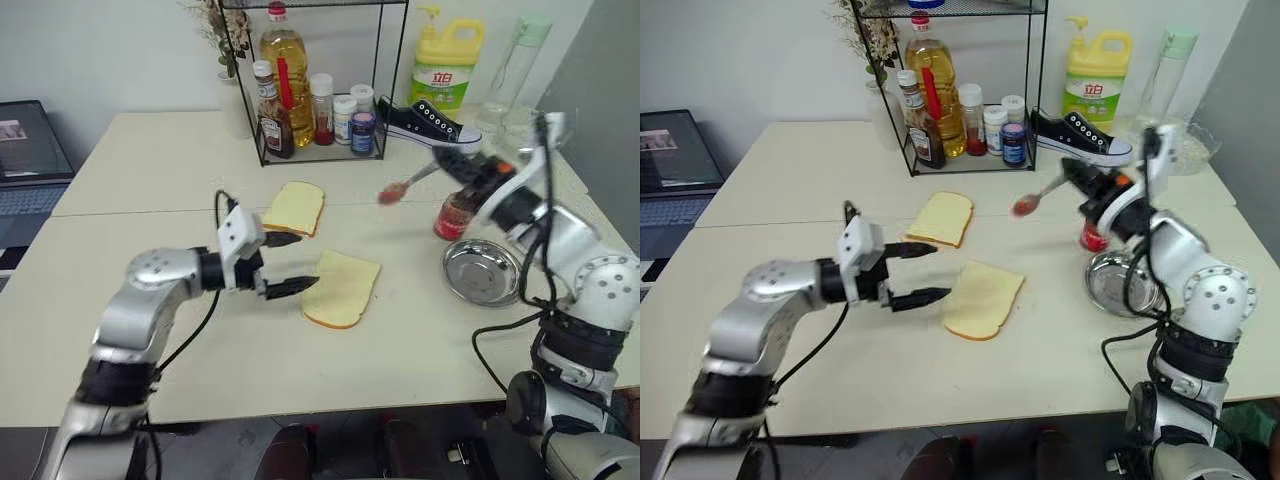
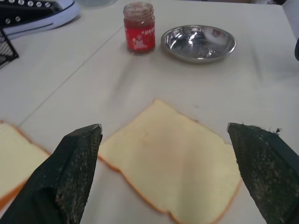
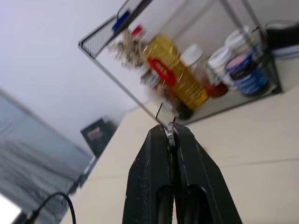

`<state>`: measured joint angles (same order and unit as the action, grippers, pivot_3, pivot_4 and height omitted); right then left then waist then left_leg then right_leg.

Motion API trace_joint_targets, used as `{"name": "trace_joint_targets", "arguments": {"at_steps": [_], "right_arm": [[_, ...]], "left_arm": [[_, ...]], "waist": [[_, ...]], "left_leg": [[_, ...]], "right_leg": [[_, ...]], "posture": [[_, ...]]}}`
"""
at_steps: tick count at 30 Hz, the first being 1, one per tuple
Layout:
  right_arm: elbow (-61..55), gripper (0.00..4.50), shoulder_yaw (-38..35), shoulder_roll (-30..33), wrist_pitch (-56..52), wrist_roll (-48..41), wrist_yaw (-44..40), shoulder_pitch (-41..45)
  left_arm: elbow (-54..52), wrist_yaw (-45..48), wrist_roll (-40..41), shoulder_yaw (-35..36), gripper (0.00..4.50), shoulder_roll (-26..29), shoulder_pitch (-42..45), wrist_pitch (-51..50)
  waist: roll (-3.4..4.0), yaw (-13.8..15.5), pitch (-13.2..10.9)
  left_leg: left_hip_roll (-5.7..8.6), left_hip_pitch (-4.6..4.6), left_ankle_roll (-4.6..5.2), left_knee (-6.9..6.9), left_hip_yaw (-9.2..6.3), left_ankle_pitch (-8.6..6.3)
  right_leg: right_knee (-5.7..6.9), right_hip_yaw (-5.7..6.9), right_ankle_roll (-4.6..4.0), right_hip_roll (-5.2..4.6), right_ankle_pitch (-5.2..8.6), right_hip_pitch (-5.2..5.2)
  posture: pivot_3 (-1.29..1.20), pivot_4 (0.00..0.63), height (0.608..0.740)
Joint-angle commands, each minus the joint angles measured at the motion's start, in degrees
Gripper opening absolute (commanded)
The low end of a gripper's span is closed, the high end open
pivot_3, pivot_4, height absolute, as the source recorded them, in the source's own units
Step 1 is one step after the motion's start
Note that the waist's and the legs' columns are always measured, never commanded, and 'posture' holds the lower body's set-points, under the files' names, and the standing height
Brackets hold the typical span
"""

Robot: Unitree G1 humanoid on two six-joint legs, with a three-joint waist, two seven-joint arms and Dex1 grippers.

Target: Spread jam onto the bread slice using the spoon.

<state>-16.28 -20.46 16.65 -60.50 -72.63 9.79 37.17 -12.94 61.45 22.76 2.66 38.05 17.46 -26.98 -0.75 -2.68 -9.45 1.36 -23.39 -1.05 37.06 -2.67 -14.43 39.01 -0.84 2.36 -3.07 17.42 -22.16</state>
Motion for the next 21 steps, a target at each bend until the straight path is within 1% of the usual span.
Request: {"name": "trace_joint_targets", "arguments": {"at_steps": [1,3,6,11,14,17,21], "right_arm": [[-5.76,0.03,6.85,0.36,-0.35,1.96,-3.43,-2.59],[-7.32,0.03,11.54,0.8,-0.08,4.76,-5.91,-4.52],[-8.57,0.03,18.89,2.46,1.7,11.25,-11.03,-6.8],[-8.31,0.03,26.03,4.07,6.09,20.59,-17.71,-7.85],[-7.58,0.03,33.55,5.75,11.55,29.51,-23.65,-8.36],[-6.68,0.03,35.97,6.4,14.82,34.63,-26.97,-7.4],[-5.42,0.03,36.16,6.02,16.85,38.49,-30.11,-6.17]], "left_arm": [[-8.06,-2.29,1.8,3.19,4.5,1.87,-6.25,-1.14],[-9.9,-3.11,-0.46,3.08,4.5,2.77,-11.14,1.75],[-12.85,-6.27,-0.42,3.3,4.5,1.61,-15.97,2.09],[-14.14,-9.29,-0.01,3.37,4.5,1.0,-17.84,2.07],[-15.05,-10.14,-0.14,3.09,4.5,1.06,-19.34,2.71],[-16.16,-10.48,0.52,3.51,4.5,1.45,-20.43,2.63],[-18.02,-10.82,1.6,3.78,4.5,1.71,-21.32,1.86]], "waist": [[0.0,0.21,0.0],[0.0,0.44,0.0],[0.0,0.83,0.0],[-0.02,1.15,0.0],[-0.02,1.0,0.0],[-0.03,0.93,0.0],[-0.03,0.97,0.0]], "left_leg": [[0.0,0.0,0.0,0.01,-0.01,0.0],[0.0,0.02,0.0,0.01,-0.02,0.0],[0.01,0.06,0.0,0.0,-0.01,0.0],[0.05,0.07,0.0,0.04,-0.04,0.0],[0.05,0.1,0.0,0.02,-0.04,0.0],[0.02,0.11,0.0,-0.01,-0.05,0.0],[0.02,0.12,0.0,0.0,-0.05,0.0]], "right_leg": [[0.02,0.01,0.0,0.0,0.0,0.01],[0.04,0.02,0.0,0.01,0.0,-0.01],[0.05,0.02,-0.01,0.02,0.0,0.0],[0.04,0.07,0.0,0.02,-0.01,0.06],[0.03,0.07,-0.01,0.03,-0.01,0.06],[0.03,0.06,-0.01,0.04,-0.01,0.03],[0.03,0.06,-0.01,0.04,-0.01,0.05]], "posture": [[0.0,0.15,0.74],[0.0,0.15,0.74],[0.0,0.15,0.74],[0.0,0.15,0.74],[0.0,0.15,0.74],[0.0,0.15,0.74],[0.0,0.15,0.74]]}}
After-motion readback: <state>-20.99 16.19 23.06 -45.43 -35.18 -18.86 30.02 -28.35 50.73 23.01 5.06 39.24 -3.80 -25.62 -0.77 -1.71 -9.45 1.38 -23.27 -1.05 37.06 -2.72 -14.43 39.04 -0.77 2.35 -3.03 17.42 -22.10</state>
